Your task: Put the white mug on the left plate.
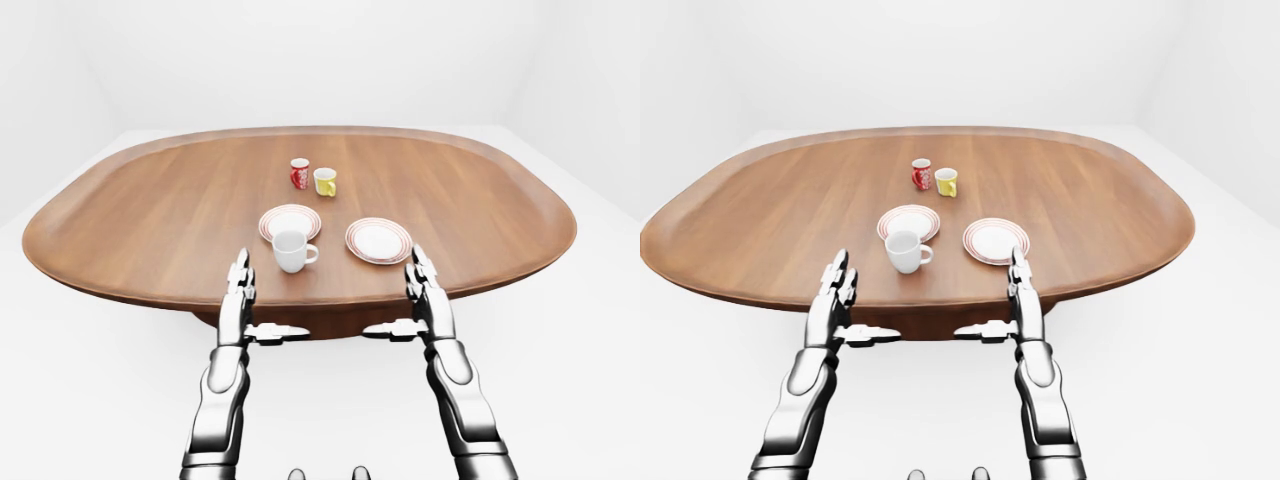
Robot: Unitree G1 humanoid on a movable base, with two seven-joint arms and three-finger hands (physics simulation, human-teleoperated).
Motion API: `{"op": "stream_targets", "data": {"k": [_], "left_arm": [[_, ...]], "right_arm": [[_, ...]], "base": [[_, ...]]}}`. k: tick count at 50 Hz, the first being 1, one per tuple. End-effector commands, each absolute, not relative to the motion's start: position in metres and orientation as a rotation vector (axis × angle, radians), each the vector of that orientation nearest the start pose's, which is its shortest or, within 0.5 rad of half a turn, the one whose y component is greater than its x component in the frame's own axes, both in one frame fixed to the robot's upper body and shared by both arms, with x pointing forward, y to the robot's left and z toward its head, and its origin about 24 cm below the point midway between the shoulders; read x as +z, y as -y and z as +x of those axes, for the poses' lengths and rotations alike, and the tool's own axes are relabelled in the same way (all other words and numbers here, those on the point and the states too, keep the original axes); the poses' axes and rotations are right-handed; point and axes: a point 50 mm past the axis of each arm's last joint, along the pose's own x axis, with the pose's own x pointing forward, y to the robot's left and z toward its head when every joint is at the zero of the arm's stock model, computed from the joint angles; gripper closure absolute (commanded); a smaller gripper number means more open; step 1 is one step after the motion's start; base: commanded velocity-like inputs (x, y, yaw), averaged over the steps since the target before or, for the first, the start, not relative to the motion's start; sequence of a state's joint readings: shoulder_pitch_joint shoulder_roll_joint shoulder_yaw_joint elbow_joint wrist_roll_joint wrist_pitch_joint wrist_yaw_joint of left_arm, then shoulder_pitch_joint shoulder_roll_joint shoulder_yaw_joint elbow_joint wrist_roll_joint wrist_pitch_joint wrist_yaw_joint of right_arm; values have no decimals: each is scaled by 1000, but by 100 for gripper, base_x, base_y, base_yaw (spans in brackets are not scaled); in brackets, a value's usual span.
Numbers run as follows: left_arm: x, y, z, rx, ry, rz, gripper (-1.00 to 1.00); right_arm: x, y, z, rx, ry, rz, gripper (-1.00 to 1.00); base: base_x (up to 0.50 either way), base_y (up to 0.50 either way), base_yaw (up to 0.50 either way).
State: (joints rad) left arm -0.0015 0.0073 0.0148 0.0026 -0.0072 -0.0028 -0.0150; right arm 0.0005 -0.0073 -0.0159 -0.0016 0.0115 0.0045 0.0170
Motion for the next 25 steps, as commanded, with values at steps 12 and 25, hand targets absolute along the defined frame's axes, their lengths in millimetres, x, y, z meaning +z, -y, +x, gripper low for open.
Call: {"op": "stream_targets", "data": {"k": [12, 25], "left_arm": [[50, -159, 253, -1, 31, 20, -100], [163, -167, 235, 30, 481, -14, -100]], "right_arm": [[54, 162, 251, 7, 18, 0, -100], [154, 163, 230, 18, 445, 33, -100]], "base": [[0, 0, 0], [0, 0, 0]]}}
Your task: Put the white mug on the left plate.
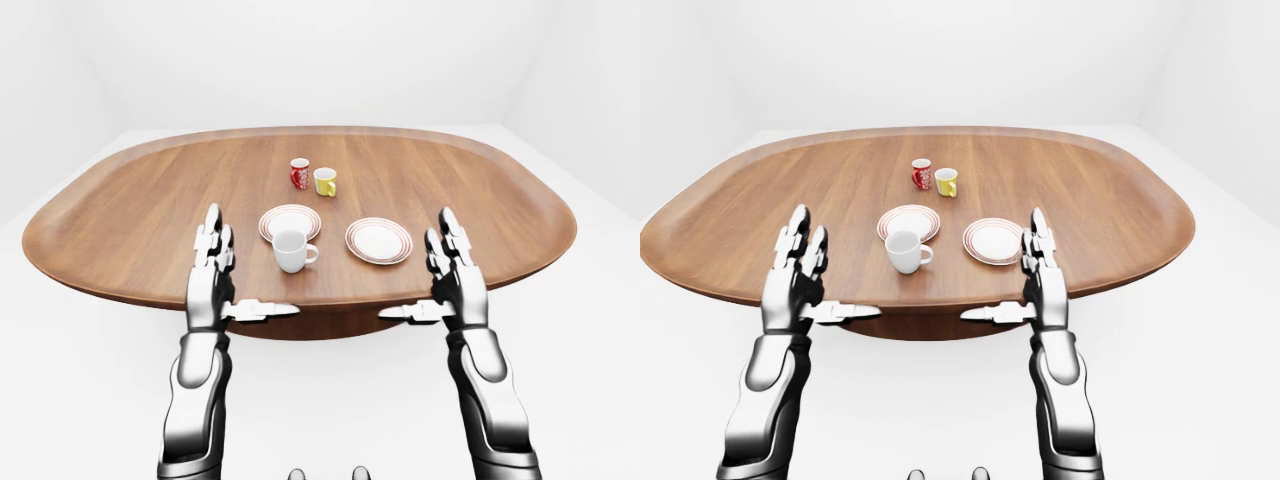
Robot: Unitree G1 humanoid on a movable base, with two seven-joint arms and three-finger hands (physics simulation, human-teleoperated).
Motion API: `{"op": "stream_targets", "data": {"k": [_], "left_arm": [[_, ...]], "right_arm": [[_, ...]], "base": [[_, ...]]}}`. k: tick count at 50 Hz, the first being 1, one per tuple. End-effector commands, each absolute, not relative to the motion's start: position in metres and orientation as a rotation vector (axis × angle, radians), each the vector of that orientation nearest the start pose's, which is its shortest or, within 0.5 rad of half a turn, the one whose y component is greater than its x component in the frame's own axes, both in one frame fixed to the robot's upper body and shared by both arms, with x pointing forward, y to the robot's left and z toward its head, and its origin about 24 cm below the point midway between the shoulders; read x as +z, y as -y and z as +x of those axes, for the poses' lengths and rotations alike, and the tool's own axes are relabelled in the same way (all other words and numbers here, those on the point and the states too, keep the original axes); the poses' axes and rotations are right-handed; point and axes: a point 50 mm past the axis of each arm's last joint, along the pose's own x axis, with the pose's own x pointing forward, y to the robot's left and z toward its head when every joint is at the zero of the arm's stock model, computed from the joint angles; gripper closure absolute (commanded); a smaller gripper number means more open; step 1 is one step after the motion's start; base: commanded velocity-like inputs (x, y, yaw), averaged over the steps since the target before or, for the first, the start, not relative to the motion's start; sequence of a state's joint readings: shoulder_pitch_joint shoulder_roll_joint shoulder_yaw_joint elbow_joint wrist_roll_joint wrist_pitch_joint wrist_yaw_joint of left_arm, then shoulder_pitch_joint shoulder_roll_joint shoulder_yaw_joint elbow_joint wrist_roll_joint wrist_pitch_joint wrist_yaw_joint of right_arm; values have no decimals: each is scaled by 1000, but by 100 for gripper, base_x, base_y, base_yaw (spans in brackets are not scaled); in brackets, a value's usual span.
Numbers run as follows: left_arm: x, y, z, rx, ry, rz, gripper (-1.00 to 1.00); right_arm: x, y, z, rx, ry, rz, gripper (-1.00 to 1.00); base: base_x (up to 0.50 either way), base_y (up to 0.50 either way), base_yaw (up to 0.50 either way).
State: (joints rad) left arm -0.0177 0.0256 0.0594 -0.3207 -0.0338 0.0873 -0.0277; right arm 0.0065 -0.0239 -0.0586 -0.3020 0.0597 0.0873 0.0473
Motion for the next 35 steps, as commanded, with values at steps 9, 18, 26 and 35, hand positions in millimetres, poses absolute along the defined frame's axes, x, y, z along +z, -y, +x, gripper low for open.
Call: {"op": "stream_targets", "data": {"k": [9, 18, 26, 35], "left_arm": [[152, -170, 240, 44, 429, -8, -100], [151, -174, 243, 58, 423, -13, -100], [151, -176, 243, 63, 423, -17, -100], [150, -176, 243, 61, 418, -36, -100]], "right_arm": [[143, 165, 233, 11, 396, 43, -100], [139, 167, 233, 12, 380, 59, -100], [139, 167, 233, 9, 378, 59, -100], [139, 167, 233, 10, 378, 58, -100]], "base": [[0, 0, 0], [0, 3, 0], [0, 47, 0], [0, 50, 0]]}}
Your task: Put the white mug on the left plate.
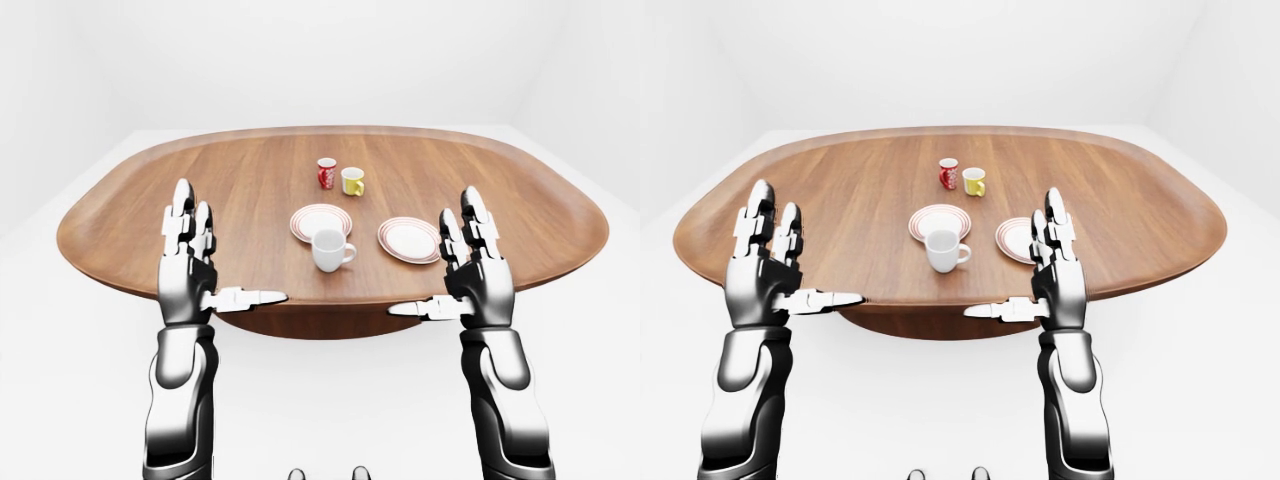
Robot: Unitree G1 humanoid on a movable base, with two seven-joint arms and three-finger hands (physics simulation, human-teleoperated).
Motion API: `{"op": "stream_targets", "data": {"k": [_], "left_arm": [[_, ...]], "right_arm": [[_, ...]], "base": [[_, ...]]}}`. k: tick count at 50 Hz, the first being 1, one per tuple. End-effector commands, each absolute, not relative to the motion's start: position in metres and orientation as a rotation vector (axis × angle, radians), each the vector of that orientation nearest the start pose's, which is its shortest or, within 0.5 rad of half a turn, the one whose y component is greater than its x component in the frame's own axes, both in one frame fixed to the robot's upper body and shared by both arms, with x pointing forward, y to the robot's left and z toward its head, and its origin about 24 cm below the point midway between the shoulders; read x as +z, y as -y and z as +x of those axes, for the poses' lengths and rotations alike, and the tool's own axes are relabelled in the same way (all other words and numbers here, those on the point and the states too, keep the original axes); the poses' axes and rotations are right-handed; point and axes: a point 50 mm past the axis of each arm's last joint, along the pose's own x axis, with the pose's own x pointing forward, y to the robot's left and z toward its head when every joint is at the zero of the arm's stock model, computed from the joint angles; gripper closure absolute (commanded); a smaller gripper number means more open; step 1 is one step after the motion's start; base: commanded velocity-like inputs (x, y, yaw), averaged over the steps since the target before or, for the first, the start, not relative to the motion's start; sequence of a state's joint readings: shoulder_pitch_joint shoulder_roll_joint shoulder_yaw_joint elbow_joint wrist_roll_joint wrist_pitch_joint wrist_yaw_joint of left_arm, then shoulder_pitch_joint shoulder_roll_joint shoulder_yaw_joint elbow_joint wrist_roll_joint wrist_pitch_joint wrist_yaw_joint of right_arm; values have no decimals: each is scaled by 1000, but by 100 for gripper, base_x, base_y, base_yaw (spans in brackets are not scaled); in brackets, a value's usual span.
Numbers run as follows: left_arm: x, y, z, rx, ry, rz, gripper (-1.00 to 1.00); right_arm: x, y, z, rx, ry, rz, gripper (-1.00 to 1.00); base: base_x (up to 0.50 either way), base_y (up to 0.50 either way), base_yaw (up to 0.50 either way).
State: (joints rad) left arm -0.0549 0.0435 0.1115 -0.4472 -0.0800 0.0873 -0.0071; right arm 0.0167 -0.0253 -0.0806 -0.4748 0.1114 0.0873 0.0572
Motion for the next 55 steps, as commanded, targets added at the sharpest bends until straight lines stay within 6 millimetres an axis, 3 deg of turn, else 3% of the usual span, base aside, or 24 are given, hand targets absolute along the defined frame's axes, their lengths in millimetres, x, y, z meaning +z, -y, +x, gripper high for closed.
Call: {"op": "stream_targets", "data": {"k": [1, 11, 30, 55], "left_arm": [[150, -176, 243, 62, 418, -24, -100], [150, -176, 242, 60, 421, -24, -100], [152, -176, 241, 58, 430, -20, -100], [151, -177, 240, 54, 425, -23, -100]], "right_arm": [[138, 167, 233, 9, 375, 56, -100], [137, 167, 234, 0, 366, 41, -100], [128, 168, 236, 10, 330, 57, -100], [129, 168, 235, 19, 332, 61, -100]], "base": [[0, 50, 0], [0, 48, 0], [0, 0, 0], [49, 7, 0]]}}
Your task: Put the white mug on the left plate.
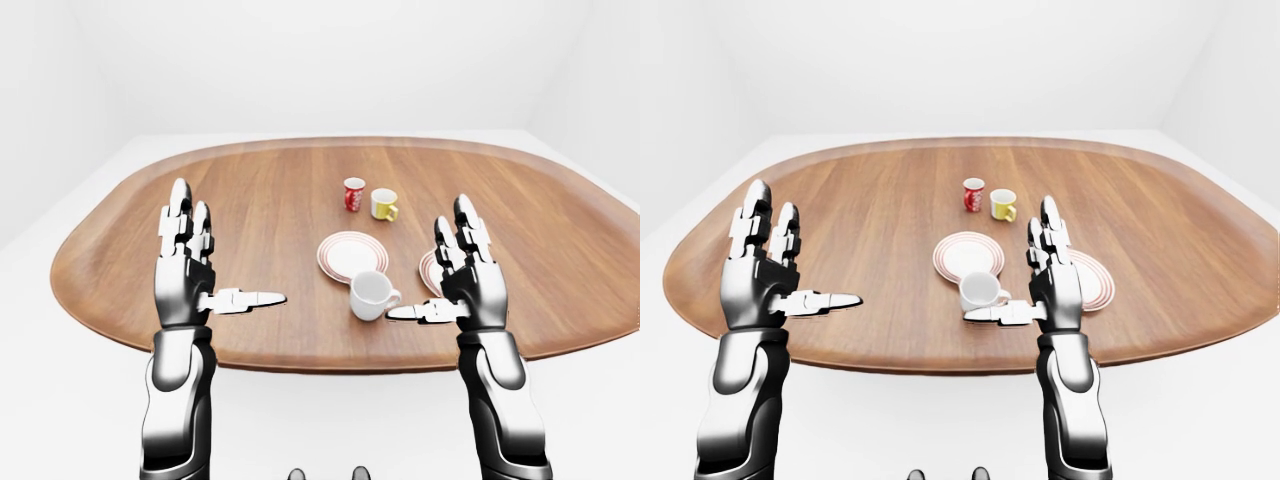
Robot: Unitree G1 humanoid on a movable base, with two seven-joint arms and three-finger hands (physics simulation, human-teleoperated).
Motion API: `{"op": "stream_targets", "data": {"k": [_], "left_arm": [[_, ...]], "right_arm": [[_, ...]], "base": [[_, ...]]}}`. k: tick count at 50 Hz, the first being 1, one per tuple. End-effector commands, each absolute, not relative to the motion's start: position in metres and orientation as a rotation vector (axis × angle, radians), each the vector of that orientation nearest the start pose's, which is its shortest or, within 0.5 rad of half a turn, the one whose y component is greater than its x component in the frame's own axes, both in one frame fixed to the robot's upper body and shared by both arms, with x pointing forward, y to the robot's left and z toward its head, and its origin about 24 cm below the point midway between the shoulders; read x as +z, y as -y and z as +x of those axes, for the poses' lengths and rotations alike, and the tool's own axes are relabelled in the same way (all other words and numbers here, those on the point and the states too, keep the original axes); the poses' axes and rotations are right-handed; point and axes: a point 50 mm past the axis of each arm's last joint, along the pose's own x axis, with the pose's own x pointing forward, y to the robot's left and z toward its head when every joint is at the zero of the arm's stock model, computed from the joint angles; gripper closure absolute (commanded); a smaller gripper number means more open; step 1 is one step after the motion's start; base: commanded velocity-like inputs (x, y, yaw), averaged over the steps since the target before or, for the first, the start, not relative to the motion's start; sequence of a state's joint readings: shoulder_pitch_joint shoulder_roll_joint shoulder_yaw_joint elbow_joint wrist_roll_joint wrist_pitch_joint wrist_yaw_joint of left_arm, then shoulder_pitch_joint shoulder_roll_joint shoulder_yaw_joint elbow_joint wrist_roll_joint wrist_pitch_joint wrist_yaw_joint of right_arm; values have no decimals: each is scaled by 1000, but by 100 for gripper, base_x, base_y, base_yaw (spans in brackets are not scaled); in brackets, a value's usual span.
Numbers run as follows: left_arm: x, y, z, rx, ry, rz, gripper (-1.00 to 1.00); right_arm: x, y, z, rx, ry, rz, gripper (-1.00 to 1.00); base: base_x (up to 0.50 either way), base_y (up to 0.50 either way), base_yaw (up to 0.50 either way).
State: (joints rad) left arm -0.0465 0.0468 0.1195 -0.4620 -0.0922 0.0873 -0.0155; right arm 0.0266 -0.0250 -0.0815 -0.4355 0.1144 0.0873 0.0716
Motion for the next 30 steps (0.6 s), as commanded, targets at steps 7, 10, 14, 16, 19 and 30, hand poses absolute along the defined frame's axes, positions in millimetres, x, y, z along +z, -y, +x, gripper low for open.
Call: {"op": "stream_targets", "data": {"k": [7, 10, 14, 16, 19, 30], "left_arm": [[152, -176, 240, 50, 430, -22, -100], [151, -176, 240, 48, 427, -22, -100], [152, -176, 240, 48, 428, -23, -100], [151, -176, 240, 47, 426, -22, -100], [151, -176, 240, 44, 427, -22, -100], [151, -176, 240, 47, 427, -21, -100]], "right_arm": [[129, 168, 235, 20, 335, 61, -100], [129, 168, 235, 19, 334, 60, -100], [129, 168, 235, 20, 334, 60, -100], [129, 167, 235, 22, 334, 59, -100], [128, 168, 235, 21, 329, 58, -100], [128, 167, 235, 24, 329, 59, -100]], "base": [[50, 8, 0], [50, 8, 0], [50, 8, 0], [50, 8, 0], [50, 8, 0], [50, 8, 0]]}}
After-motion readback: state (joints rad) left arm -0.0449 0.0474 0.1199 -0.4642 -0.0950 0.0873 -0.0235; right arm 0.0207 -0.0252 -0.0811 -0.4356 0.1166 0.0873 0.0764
